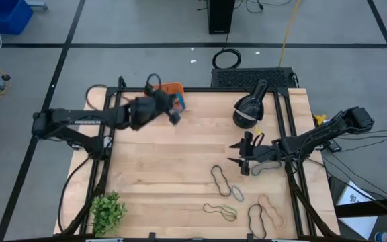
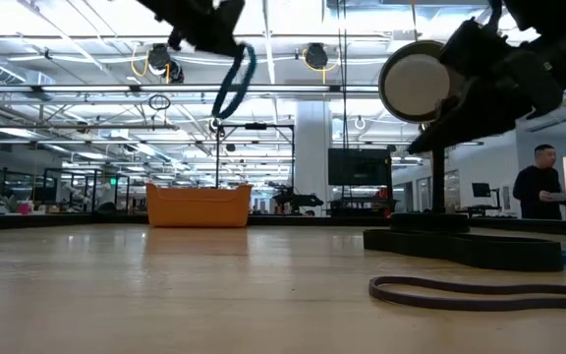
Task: Pick and place rubber bands into bin
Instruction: Put the top blue rubber band into the orange container
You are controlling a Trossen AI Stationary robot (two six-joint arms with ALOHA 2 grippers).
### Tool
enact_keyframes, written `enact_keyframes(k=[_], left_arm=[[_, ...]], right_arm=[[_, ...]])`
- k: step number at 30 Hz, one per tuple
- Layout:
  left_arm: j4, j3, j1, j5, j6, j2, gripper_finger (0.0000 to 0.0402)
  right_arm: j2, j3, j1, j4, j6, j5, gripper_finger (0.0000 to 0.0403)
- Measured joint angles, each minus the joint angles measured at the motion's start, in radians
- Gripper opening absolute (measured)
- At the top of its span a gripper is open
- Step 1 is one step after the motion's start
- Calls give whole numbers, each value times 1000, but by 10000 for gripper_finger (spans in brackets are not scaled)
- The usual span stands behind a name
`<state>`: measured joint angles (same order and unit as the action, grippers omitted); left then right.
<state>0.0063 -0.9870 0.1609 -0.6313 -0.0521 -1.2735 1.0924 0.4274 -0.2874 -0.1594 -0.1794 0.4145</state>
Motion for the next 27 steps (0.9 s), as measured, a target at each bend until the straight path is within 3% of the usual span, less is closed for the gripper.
enact_keyframes(k=[5, 10, 23, 27], left_arm=[[-77, 1, 162, 0, 102, -55, 10], [-173, 1, 255, 2, 192, -166, 7], [-192, 1, 345, 8, 245, -425, 17], [-191, 1, 358, 71, 245, -459, 9]], right_arm=[[0, -5, 0, -40, 35, 0, 242], [0, -5, 0, -40, 35, 0, 241], [0, -5, 0, -39, 35, 0, 242], [0, -5, 0, -45, 35, -1, 239]])
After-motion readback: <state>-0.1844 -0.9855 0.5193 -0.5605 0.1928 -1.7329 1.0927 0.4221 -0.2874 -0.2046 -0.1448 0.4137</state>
